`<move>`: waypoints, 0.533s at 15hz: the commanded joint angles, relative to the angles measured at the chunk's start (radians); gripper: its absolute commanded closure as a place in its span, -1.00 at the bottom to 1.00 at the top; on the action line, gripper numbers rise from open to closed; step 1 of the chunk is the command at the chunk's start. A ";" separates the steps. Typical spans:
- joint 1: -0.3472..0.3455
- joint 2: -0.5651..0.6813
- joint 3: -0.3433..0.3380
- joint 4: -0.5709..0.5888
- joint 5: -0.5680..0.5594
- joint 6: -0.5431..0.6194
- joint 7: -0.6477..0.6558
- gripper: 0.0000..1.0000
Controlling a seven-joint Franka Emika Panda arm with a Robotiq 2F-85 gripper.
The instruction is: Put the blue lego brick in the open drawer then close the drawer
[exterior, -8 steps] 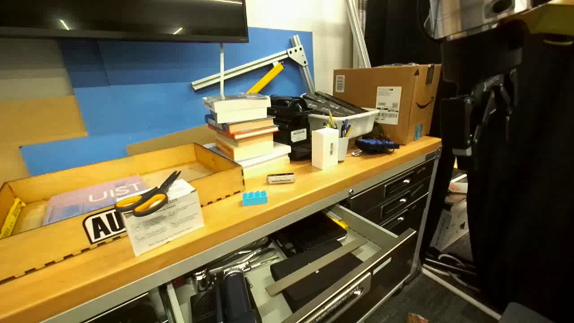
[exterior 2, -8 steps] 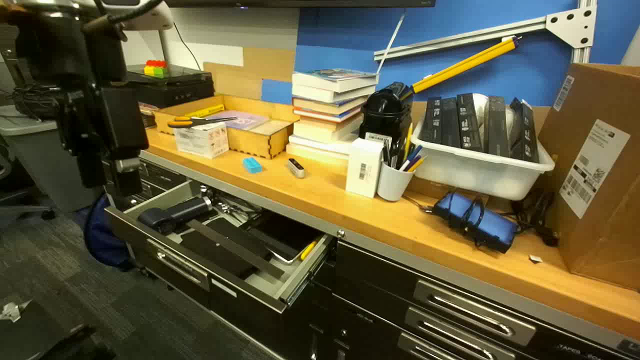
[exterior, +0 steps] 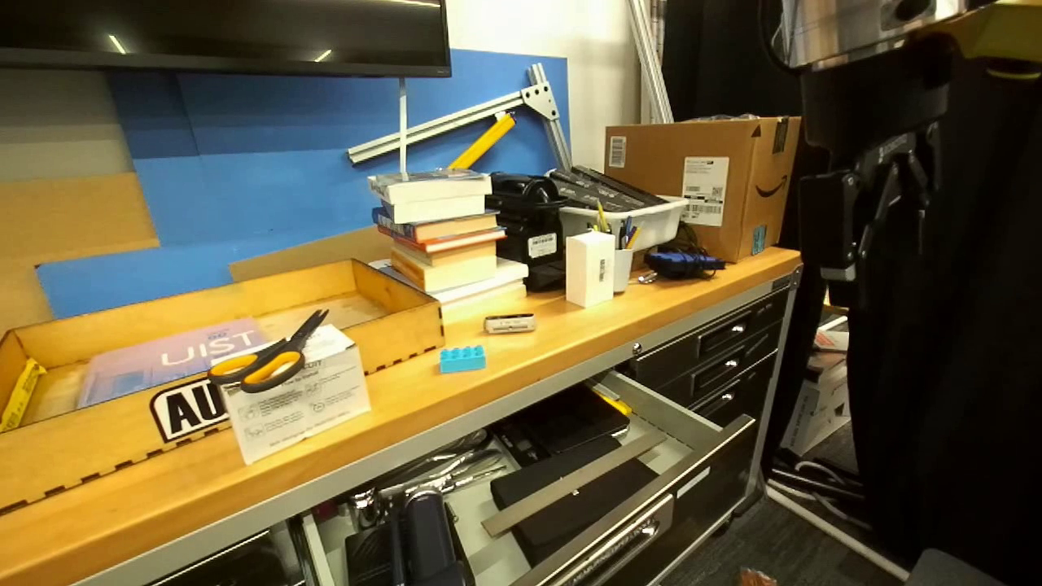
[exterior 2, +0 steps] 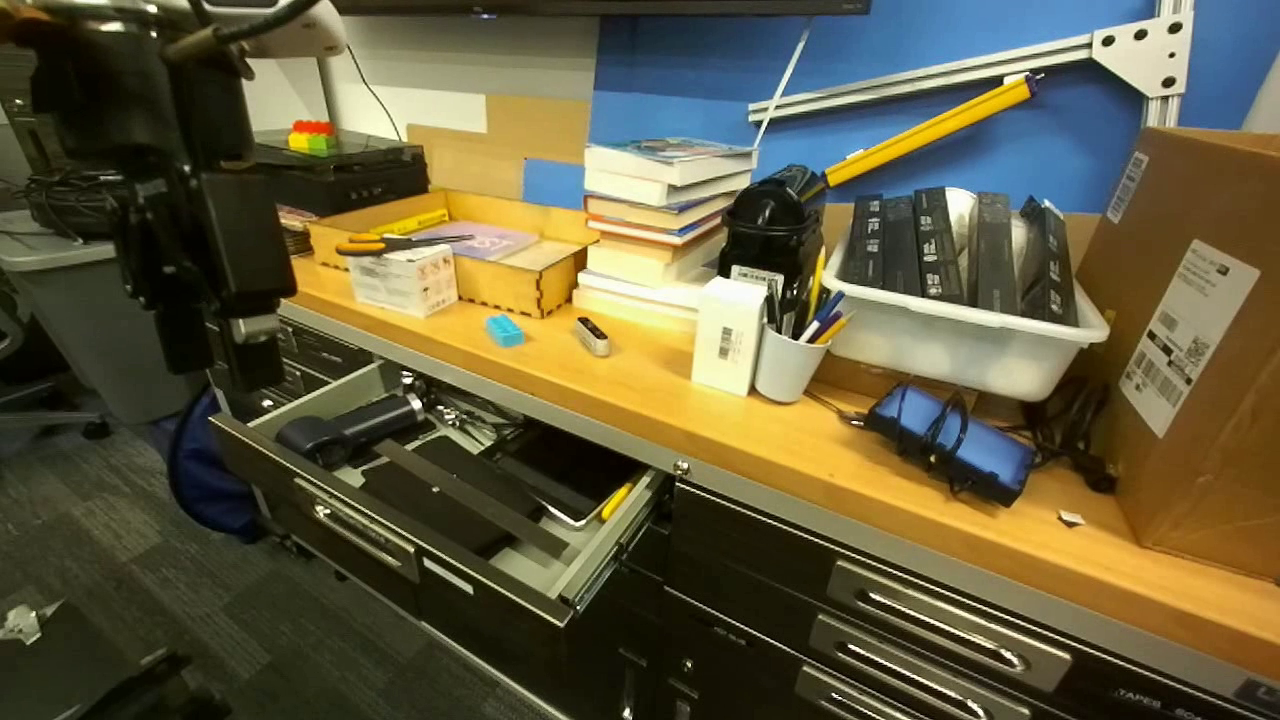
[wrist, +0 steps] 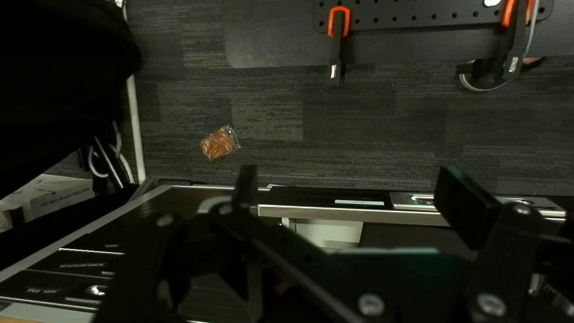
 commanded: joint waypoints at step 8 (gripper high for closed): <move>0.058 0.582 0.111 0.364 -0.005 0.306 0.212 -1.00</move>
